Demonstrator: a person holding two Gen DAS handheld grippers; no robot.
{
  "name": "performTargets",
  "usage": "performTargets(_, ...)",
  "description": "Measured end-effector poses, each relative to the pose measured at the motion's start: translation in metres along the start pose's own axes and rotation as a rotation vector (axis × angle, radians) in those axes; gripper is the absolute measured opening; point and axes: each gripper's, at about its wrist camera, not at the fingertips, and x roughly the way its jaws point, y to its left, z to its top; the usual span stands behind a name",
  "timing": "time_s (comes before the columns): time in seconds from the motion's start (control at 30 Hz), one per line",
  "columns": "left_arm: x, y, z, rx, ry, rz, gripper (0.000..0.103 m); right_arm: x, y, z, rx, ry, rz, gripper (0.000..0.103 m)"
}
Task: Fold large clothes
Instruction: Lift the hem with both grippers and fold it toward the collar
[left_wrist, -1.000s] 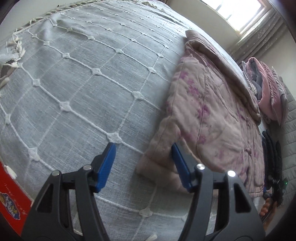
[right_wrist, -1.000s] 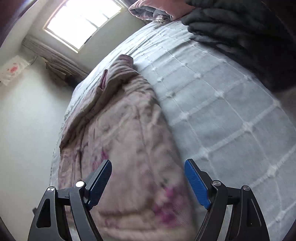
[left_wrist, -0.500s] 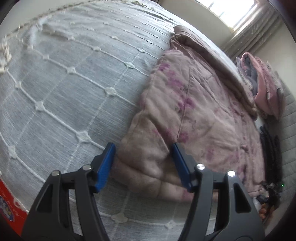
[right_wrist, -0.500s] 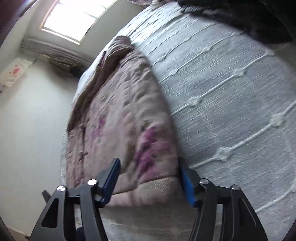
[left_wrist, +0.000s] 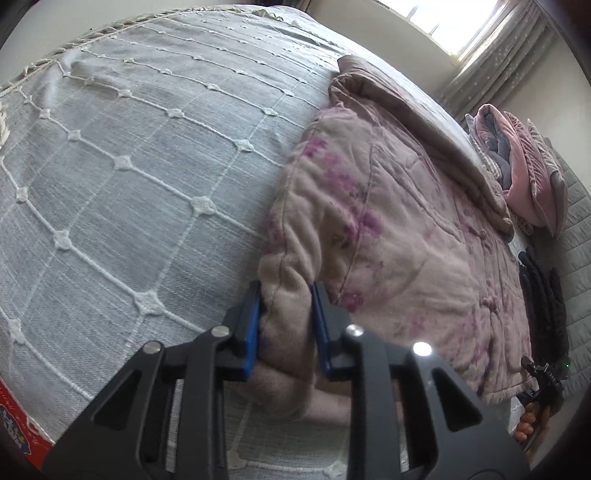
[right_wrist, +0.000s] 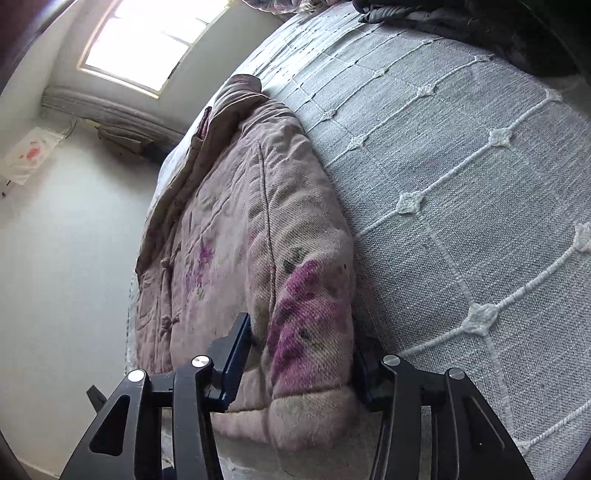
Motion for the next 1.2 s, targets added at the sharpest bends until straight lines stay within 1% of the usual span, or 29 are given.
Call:
performTargets(0.13, 0.007, 0.002, 0.004, -0.018, 0.021, -0.014, 0.031, 0.004, 0.0, 0.002, 0.0, -0.007, 0.0, 0.045)
performTargets(0.23, 0.007, -0.004, 0.005, -0.006, 0.012, -0.006, 0.032, 0.006, 0.001, 0.004, -0.01, -0.006, -0.005, 0.046)
performTargets(0.4, 0.011, -0.006, 0.003, -0.008, -0.013, 0.003, 0.032, 0.01, -0.004, 0.006, 0.012, 0.003, 0.018, 0.047)
performTargets(0.47, 0.012, -0.005, 0.002, -0.024, -0.023, -0.005, 0.034, 0.01, -0.005, 0.006, 0.015, 0.005, 0.023, 0.047)
performTargets(0.53, 0.013, -0.002, 0.002, -0.043, -0.026, -0.02, 0.038, 0.011, -0.005, 0.006, 0.014, 0.007, 0.023, 0.047)
performTargets(0.63, 0.013, -0.002, 0.002, -0.053, -0.024, -0.024, 0.039, 0.011, -0.005, 0.005, 0.011, 0.008, 0.028, 0.051)
performTargets(0.73, 0.013, -0.001, 0.002, -0.058, -0.029, -0.026, 0.039, 0.011, -0.005, 0.005, 0.014, 0.005, 0.037, 0.051)
performTargets(0.77, 0.012, -0.001, 0.002, -0.061, -0.032, -0.018, 0.036, 0.011, -0.006, 0.005, 0.018, 0.002, 0.041, 0.05)
performTargets(0.8, 0.012, -0.002, 0.002, -0.062, -0.033, -0.008, 0.027, 0.01, -0.006, 0.005, 0.025, -0.002, 0.042, 0.046)
performTargets(0.83, 0.01, -0.003, 0.002, -0.065, -0.035, -0.015, 0.021, 0.01, -0.006, 0.005, 0.025, -0.005, 0.035, 0.035)
performTargets(0.87, 0.008, -0.002, 0.002, -0.071, -0.038, -0.023, 0.02, 0.01, -0.005, 0.005, 0.021, -0.007, 0.023, 0.026)
performTargets(0.9, 0.005, -0.003, 0.002, -0.077, -0.043, -0.027, 0.017, 0.011, -0.004, 0.004, 0.021, 0.001, 0.042, 0.022)
performTargets(0.93, 0.003, -0.004, 0.002, -0.078, -0.049, -0.03, 0.015, 0.012, -0.003, 0.004, 0.023, 0.006, 0.052, 0.021)
performTargets(1.0, -0.006, -0.005, 0.002, -0.09, -0.071, -0.034, 0.014, 0.008, 0.003, 0.003, -0.004, -0.013, 0.051, 0.018)
performTargets(1.13, -0.033, -0.003, 0.005, -0.123, -0.118, -0.073, 0.012, -0.01, 0.019, 0.0, -0.026, -0.072, 0.122, 0.014)
performTargets(1.2, -0.053, -0.007, 0.005, -0.121, -0.145, -0.09, 0.012, -0.028, 0.035, -0.002, -0.058, -0.104, 0.148, 0.013)
